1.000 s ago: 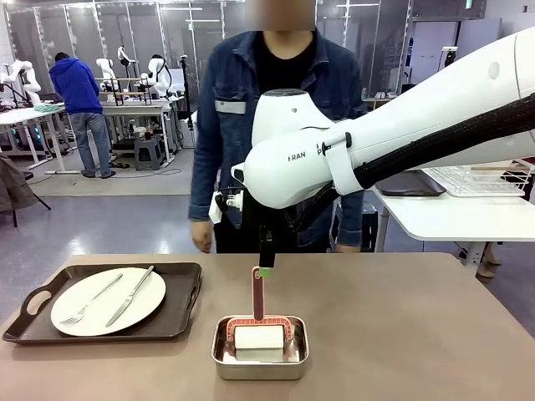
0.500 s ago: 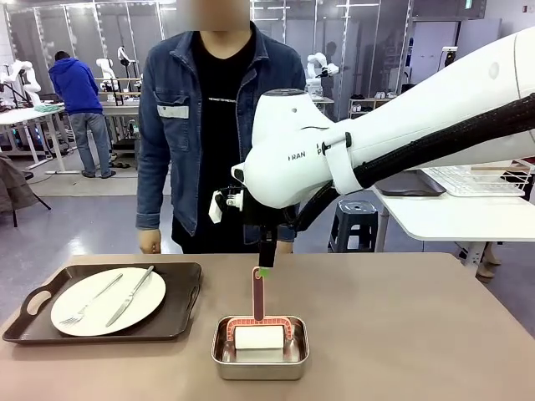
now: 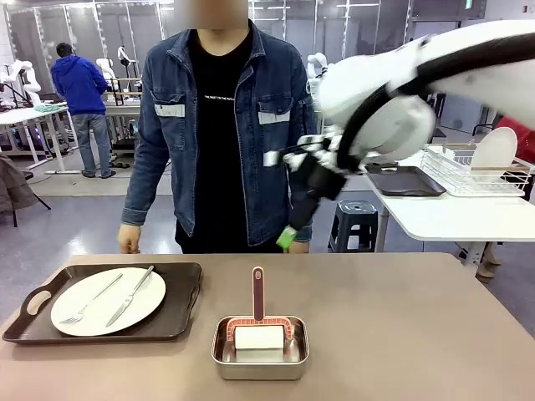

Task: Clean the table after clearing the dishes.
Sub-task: When the right (or left) Handle tray is removed, use the right hand (or left hand) to clean the right (or left) side of the table with the Lint Roller.

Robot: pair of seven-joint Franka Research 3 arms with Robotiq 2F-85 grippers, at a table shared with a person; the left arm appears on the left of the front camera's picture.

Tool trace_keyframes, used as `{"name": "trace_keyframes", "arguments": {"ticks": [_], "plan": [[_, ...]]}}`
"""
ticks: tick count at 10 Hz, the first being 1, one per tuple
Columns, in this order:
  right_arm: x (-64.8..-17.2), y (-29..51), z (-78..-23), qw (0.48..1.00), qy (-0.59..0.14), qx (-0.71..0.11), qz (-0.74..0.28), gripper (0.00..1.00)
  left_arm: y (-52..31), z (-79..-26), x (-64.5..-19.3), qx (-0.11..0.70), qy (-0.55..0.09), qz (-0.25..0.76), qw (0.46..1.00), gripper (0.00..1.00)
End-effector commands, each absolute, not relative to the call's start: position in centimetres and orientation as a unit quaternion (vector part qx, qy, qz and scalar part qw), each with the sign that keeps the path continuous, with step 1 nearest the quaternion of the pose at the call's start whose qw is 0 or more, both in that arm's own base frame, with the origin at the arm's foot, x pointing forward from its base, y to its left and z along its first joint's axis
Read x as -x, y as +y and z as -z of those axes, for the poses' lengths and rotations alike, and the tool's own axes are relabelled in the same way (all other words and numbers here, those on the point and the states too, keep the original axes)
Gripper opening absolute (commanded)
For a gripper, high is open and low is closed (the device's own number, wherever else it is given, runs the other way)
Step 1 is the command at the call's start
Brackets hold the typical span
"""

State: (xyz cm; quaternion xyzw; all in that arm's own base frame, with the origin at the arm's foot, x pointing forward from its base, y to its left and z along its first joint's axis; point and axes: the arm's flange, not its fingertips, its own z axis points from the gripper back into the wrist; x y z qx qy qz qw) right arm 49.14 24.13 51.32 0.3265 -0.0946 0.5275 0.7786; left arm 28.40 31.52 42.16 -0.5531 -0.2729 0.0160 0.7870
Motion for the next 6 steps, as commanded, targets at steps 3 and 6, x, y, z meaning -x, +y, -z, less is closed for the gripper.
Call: {"name": "trace_keyframes", "arguments": {"ticks": [3, 6], "plan": [[-47.7, 1.3, -44.8, 0.779, -0.093, -0.554, -0.278, 1.00, 31.6, -42.2, -28.0, 0.554, -0.278, -0.012, 0.785, 1.00], [-43.6, -12.8, -42.4, 0.769, -0.147, -0.609, -0.124, 1.00, 31.6, -42.2, -28.0, 0.554, -0.278, -0.012, 0.785, 1.00]]}}
